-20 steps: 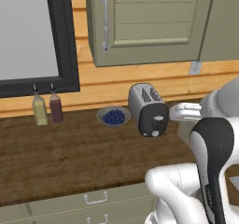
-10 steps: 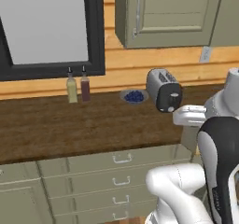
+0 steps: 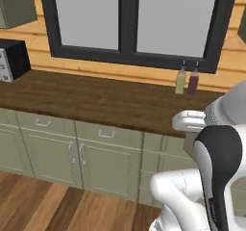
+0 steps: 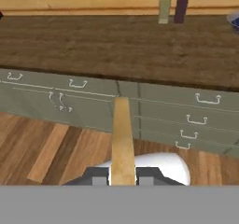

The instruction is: Start the toaster. Once the lever pops up, take the bread to the plate on the dining counter.

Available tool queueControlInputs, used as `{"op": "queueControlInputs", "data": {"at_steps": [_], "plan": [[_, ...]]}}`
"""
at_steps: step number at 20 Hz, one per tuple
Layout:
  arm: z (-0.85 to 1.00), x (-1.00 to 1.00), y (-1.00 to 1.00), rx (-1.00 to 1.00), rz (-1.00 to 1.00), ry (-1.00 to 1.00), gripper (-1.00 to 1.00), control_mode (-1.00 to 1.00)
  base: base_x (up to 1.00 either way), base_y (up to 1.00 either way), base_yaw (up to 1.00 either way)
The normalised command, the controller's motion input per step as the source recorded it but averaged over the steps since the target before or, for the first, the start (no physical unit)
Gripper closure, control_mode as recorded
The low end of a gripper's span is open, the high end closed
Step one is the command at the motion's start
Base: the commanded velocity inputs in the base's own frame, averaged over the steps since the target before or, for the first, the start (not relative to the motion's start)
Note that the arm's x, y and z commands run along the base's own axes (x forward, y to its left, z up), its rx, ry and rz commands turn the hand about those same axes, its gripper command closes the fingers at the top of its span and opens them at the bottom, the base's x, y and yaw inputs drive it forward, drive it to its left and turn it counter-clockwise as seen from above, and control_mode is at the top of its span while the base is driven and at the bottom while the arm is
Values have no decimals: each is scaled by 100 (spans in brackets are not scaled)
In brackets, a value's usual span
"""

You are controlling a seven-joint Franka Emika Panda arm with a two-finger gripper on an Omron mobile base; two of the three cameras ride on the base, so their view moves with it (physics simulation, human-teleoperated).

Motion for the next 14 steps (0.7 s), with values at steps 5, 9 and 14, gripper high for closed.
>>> {"op": "queueControlInputs", "data": {"at_steps": [5, 9, 14], "plan": [[0, 0, 0, 0, 0, 0, 100, 100, 0, 72, 84], [0, 0, 0, 0, 0, 0, 100, 100, 4, 73, 80], [0, 0, 0, 0, 0, 0, 100, 100, 24, 65, 73]]}}
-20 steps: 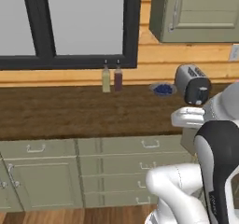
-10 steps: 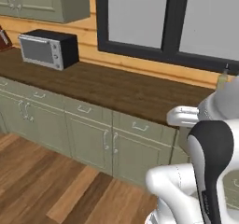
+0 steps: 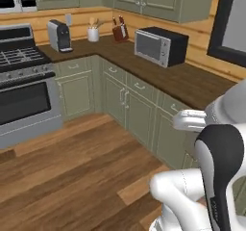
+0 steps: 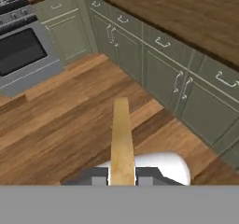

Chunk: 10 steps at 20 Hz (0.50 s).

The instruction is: Start the toaster. Once the lever pops up, take the bread to the plate on the dining counter.

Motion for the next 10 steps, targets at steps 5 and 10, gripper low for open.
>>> {"op": "queueControlInputs", "data": {"at_steps": [5, 10], "plan": [[0, 0, 0, 0, 0, 0, 100, 100, 67, 58, 60], [0, 0, 0, 0, 0, 0, 100, 100, 97, 39, 44]]}}
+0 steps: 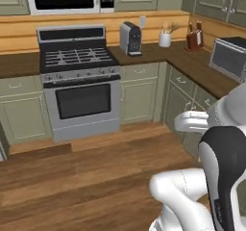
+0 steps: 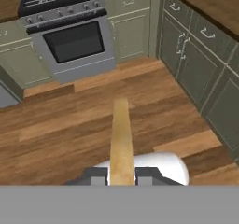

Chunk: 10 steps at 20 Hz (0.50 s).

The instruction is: Start the toaster. Once the lever pops up, take the bread to the plate on the dining counter.

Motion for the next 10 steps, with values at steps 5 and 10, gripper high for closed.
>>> {"op": "queueControlInputs", "data": {"at_steps": [5, 10], "plan": [[0, 0, 0, 0, 0, 0, 100, 100, 95, 52, 40], [0, 0, 0, 0, 0, 0, 100, 100, 62, 72, 61]]}}
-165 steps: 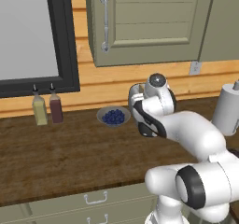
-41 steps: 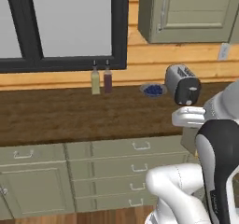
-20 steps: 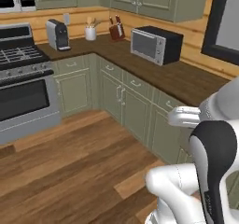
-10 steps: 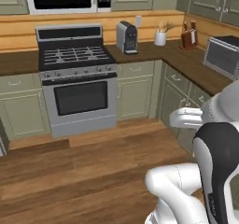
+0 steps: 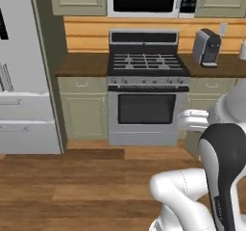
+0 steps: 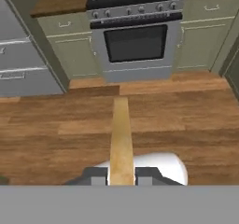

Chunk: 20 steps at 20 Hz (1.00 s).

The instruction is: Start the toaster. Once the lever pops up, take the bread to the plate on the dining counter.

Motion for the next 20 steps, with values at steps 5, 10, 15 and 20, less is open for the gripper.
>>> {"op": "queueControlInputs", "data": {"at_steps": [5, 10, 15, 20], "plan": [[0, 0, 0, 0, 0, 0, 100, 100, 48, 64, 74], [0, 0, 0, 0, 0, 0, 100, 100, 64, 43, 75], [0, 0, 0, 0, 0, 0, 100, 100, 81, 14, 67], [0, 0, 0, 0, 0, 0, 100, 100, 74, -38, 44]]}}
